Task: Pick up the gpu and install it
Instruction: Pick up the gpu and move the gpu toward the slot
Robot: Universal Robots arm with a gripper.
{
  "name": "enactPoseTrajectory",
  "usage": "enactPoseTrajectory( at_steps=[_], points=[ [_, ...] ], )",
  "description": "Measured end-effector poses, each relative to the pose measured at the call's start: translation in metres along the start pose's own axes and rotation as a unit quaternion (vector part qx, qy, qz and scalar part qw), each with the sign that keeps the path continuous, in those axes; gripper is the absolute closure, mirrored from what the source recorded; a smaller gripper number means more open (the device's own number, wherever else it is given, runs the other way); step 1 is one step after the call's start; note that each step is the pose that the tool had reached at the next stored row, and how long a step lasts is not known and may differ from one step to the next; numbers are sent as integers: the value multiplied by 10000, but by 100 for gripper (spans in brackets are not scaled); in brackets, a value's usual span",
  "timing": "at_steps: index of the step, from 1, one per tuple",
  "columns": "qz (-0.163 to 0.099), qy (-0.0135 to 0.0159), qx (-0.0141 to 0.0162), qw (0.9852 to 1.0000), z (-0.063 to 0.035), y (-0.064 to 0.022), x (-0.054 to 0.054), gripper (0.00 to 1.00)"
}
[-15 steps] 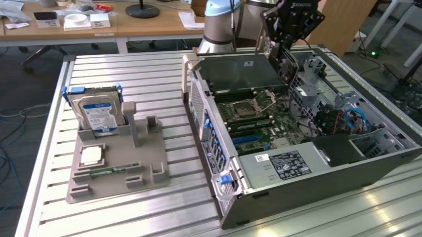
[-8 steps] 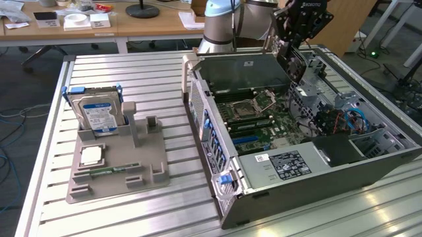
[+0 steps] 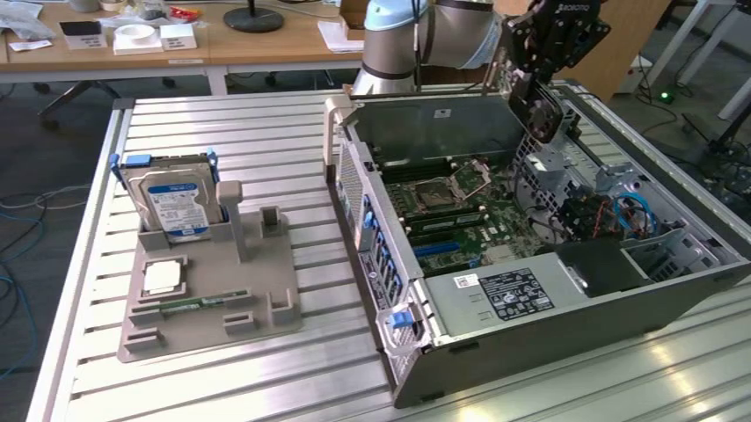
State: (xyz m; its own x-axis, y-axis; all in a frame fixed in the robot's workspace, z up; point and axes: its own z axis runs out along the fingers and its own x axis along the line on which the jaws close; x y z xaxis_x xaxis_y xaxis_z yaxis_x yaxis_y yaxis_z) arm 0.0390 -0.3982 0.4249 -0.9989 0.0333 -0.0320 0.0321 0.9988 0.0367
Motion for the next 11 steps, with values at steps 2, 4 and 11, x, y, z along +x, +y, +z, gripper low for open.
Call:
enactPoseTrajectory(
  at_steps=[2, 4, 11],
  points=[
    [0, 0, 0, 10000, 2, 9, -53, 74],
    [0, 0, 0, 10000, 5, 18, -111, 74],
    [0, 0, -1, 10000, 15, 54, -334, 74]
  ],
)
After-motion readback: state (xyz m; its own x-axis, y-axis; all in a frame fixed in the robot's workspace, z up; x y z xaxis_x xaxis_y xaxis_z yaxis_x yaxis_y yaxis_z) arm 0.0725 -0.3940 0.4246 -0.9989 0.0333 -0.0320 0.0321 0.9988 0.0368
